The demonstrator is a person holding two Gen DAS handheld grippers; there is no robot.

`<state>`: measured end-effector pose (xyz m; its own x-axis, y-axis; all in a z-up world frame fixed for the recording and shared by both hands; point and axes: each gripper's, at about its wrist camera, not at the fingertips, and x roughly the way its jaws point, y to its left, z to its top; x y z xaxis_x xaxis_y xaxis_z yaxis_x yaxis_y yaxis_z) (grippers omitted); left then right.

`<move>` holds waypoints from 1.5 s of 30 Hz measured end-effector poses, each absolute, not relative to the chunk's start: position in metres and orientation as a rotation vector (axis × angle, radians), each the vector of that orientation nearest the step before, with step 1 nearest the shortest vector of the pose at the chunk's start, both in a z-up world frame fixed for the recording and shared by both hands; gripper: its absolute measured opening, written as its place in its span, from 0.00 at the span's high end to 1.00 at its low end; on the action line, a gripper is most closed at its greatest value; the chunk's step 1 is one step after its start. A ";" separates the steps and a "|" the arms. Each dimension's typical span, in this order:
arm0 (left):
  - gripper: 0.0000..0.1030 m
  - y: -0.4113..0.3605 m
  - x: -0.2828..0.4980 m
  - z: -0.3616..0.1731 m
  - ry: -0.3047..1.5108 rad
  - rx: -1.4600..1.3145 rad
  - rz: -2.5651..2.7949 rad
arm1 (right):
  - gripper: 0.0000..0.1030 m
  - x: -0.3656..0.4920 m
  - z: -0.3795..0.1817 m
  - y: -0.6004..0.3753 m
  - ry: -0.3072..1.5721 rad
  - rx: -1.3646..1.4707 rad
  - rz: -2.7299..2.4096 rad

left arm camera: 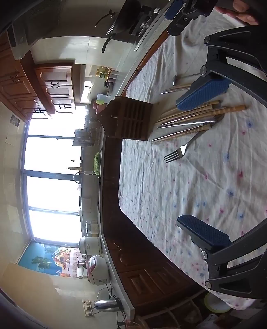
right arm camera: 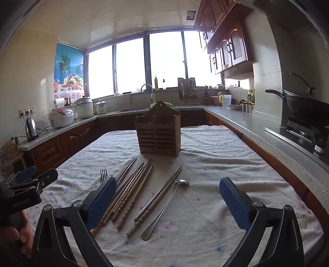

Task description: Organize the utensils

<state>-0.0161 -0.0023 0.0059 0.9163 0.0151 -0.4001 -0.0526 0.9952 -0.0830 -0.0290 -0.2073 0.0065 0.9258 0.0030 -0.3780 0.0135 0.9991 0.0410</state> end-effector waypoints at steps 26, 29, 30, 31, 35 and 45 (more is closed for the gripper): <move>0.01 -0.003 -0.015 0.005 0.399 -0.086 0.037 | 0.02 -0.029 0.009 -0.207 0.379 0.061 0.027; 0.01 -0.003 -0.015 0.005 0.399 -0.086 0.036 | 0.02 -0.030 0.009 -0.206 0.377 0.064 0.030; 0.01 -0.003 -0.014 0.005 0.399 -0.086 0.036 | 0.02 -0.030 0.009 -0.206 0.377 0.063 0.030; 0.01 -0.003 -0.015 0.005 0.399 -0.087 0.035 | 0.02 -0.030 0.009 -0.207 0.377 0.064 0.031; 0.01 -0.003 -0.015 0.005 0.399 -0.088 0.032 | 0.02 -0.030 0.009 -0.208 0.375 0.067 0.034; 0.01 -0.002 -0.014 0.006 0.402 -0.087 0.032 | 0.02 -0.029 0.009 -0.207 0.377 0.070 0.036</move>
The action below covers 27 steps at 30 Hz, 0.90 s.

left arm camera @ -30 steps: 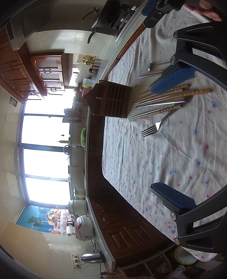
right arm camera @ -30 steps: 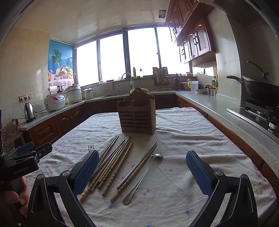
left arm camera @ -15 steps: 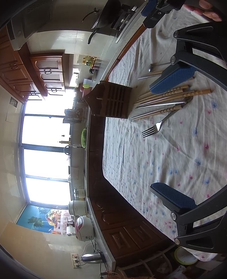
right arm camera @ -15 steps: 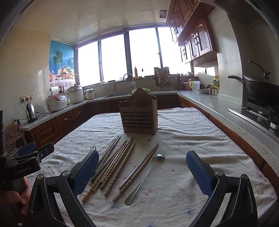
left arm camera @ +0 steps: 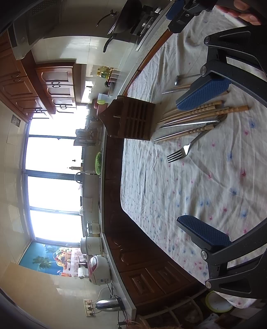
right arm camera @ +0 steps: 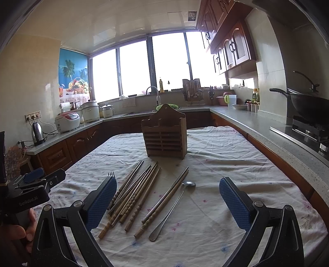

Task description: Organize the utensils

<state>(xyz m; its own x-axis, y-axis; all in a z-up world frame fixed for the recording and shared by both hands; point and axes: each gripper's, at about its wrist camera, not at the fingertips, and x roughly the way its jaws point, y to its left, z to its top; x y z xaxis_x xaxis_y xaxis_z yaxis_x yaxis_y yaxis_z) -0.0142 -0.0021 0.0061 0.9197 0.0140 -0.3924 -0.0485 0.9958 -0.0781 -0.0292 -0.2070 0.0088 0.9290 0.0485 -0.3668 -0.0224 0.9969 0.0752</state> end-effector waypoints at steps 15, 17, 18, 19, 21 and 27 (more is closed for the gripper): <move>0.01 -0.002 -0.007 0.004 0.418 -0.089 0.038 | 0.02 -0.027 0.008 -0.207 0.390 0.083 0.049; 0.01 -0.001 -0.006 0.004 0.422 -0.095 0.035 | 0.02 -0.025 0.007 -0.208 0.397 0.091 0.053; 0.01 -0.001 -0.004 0.004 0.426 -0.098 0.033 | 0.02 -0.024 0.007 -0.209 0.402 0.095 0.056; 0.01 0.000 -0.002 0.004 0.433 -0.102 0.031 | 0.02 -0.023 0.007 -0.209 0.405 0.099 0.058; 0.01 0.002 0.002 0.005 0.447 -0.113 0.025 | 0.02 -0.020 0.008 -0.211 0.413 0.109 0.068; 0.01 0.010 0.028 0.006 0.522 -0.116 0.004 | 0.02 -0.005 0.008 -0.218 0.470 0.150 0.095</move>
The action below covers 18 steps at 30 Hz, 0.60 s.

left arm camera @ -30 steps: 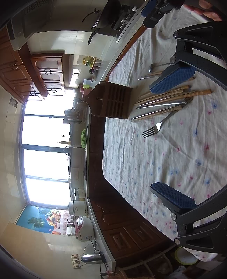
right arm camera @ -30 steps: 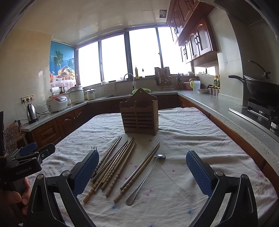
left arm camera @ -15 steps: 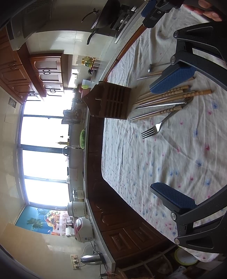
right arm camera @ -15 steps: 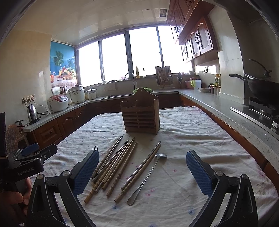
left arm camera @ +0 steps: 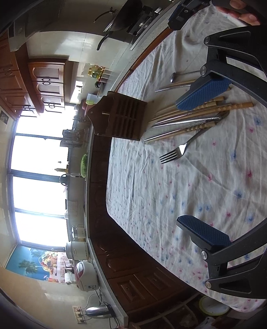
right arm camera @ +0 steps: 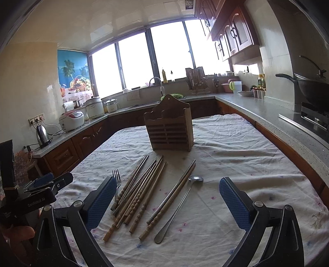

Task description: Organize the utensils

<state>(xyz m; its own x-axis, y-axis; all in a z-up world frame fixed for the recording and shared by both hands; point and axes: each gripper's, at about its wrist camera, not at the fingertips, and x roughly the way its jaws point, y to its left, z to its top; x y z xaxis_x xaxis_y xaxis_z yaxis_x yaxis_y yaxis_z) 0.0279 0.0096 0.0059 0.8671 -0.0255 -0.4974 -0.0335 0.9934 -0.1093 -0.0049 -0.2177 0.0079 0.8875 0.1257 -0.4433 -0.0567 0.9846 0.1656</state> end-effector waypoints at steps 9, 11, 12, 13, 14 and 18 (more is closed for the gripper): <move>0.19 0.023 0.076 0.009 0.646 -0.131 -0.057 | 0.18 0.031 -0.009 -0.232 0.612 0.232 0.121; 0.27 0.025 0.090 0.007 0.677 -0.141 -0.080 | 0.27 0.040 -0.016 -0.236 0.652 0.263 0.128; 0.30 0.027 0.096 0.007 0.693 -0.146 -0.090 | 0.30 0.044 -0.019 -0.238 0.671 0.281 0.131; 0.31 0.028 0.102 0.006 0.707 -0.147 -0.098 | 0.36 0.048 -0.022 -0.241 0.689 0.295 0.130; 0.34 0.029 0.108 0.006 0.722 -0.149 -0.108 | 0.40 0.052 -0.025 -0.242 0.708 0.307 0.128; 0.41 0.036 0.136 0.001 0.785 -0.157 -0.149 | 0.47 0.067 -0.038 -0.251 0.771 0.349 0.128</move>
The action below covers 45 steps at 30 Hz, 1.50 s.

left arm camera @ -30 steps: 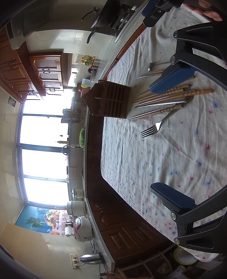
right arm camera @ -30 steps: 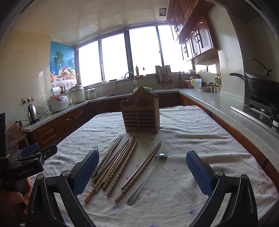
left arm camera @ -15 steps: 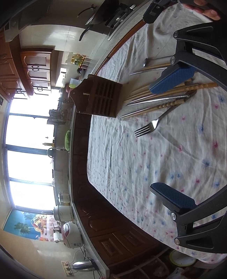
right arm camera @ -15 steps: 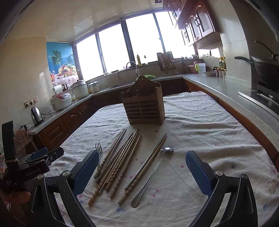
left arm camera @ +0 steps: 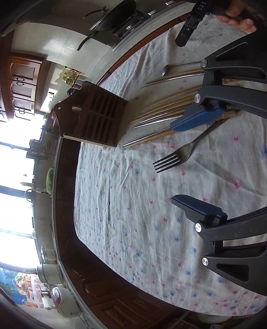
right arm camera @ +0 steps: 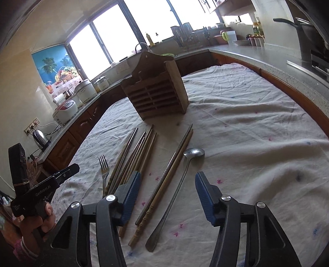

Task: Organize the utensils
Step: 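Grasp the metal fork with the left gripper while the right gripper grasps the metal spoon, then carry the fork and spoon to the wooden holder and lower them into its slots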

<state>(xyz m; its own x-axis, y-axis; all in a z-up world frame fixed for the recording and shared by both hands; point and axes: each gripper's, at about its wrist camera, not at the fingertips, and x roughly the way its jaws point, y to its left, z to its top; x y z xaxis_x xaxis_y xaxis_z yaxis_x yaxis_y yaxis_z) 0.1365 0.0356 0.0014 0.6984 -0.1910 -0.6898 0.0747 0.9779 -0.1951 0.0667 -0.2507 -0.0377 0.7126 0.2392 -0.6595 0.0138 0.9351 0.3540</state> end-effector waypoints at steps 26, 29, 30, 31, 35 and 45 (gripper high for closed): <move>0.97 0.038 0.221 -0.039 0.902 -0.217 -0.299 | 0.98 0.125 -0.079 -0.286 0.937 0.601 0.210; 0.98 0.041 0.208 -0.027 0.871 -0.226 -0.302 | 0.98 0.119 -0.066 -0.284 0.899 0.573 0.209; 0.98 0.041 0.205 -0.023 0.860 -0.223 -0.303 | 0.98 0.117 -0.060 -0.283 0.885 0.559 0.206; 0.98 0.042 0.200 -0.018 0.847 -0.220 -0.304 | 0.98 0.115 -0.054 -0.283 0.869 0.546 0.204; 1.00 0.047 0.179 0.002 0.797 -0.215 -0.303 | 0.98 0.108 -0.029 -0.282 0.801 0.500 0.194; 1.00 0.063 0.136 0.061 0.639 -0.195 -0.264 | 0.98 0.098 0.017 -0.280 0.665 0.419 0.168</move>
